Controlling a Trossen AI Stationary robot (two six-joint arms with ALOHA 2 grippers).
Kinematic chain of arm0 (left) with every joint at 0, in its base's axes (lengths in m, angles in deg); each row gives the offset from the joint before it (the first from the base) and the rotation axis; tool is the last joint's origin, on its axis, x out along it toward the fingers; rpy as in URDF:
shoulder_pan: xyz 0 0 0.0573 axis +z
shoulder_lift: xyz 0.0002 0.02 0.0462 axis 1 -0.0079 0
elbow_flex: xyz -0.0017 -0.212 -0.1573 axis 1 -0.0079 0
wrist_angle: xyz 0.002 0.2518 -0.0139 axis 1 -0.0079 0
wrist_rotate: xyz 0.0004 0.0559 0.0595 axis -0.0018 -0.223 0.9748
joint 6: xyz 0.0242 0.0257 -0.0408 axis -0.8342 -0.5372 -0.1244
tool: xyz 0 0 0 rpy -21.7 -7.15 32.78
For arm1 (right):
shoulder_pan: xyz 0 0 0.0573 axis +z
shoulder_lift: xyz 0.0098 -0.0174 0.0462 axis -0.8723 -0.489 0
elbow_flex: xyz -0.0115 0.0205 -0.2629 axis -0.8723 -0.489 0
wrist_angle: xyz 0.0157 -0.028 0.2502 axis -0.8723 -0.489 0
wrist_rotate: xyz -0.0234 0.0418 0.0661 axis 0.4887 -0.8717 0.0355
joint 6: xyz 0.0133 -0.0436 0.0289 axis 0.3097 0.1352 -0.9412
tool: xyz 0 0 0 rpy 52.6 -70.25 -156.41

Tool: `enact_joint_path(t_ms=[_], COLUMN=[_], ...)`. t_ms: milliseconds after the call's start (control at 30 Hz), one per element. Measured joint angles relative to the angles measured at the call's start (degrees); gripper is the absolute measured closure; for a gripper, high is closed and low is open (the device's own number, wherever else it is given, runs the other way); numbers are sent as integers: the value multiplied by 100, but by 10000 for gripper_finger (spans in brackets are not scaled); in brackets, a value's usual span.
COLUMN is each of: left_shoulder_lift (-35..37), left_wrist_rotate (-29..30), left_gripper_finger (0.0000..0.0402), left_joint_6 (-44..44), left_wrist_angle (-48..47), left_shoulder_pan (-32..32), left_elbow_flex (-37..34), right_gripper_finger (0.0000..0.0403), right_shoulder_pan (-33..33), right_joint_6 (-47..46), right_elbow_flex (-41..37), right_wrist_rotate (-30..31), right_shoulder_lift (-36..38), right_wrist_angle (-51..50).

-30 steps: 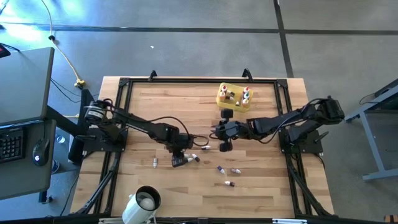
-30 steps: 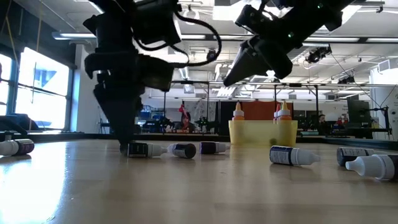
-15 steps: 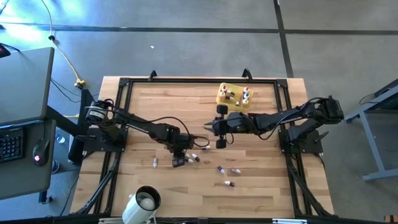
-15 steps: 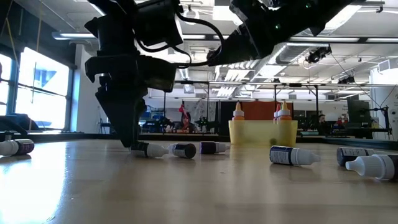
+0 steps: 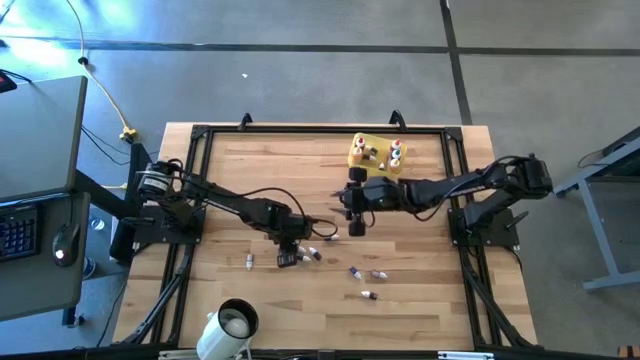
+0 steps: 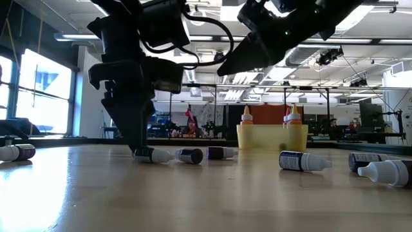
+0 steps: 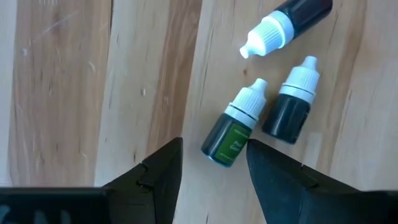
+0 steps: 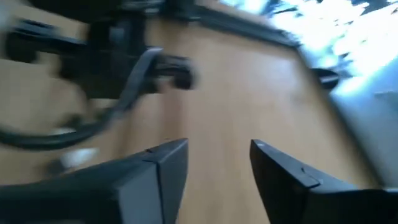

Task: Pick & Place food coloring
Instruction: Put the small green food coloring bottle into the yellow bin

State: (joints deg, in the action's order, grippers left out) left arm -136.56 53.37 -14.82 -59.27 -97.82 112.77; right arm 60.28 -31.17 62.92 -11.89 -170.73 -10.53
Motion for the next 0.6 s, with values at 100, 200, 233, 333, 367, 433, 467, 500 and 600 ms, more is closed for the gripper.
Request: enact_joint_path(t_ms=[100,200,233,333,367,433,467,500,600], left_shoulder_lift=[0,0,0,2,2,2,2,2,-22], left_wrist_rotate=[11,18,26,66,67,63,63,62,55], left_gripper_finger=[225,225,225,225,225,225,225,225,225], left_joint_6=[-97,-224,-290,-402,-411,-411,-413,-412,-451], left_wrist_angle=[34,46,62,94,93,90,82,77,69], left_shoulder_pan=[0,0,0,0,0,0,0,0,-2], left_elbow_flex=[0,0,0,0,0,0,0,0,0], right_gripper_finger=[213,206,206,211,213,217,219,221,227], right_shoulder_pan=[-46,31,67,148,163,173,175,175,173], right_joint_6=[-545,-732,-712,-642,-639,-636,-643,-695,-820], right_elbow_flex=[0,0,0,0,0,0,0,0,0], right_wrist_rotate=[-967,-1290,-1263,-1109,-1097,-1062,-986,-874,-649], right_shoulder_lift=[-72,-309,-418,-791,-880,-967,-975,-977,-950], right_wrist_angle=[-112,-42,18,217,266,308,307,313,311])
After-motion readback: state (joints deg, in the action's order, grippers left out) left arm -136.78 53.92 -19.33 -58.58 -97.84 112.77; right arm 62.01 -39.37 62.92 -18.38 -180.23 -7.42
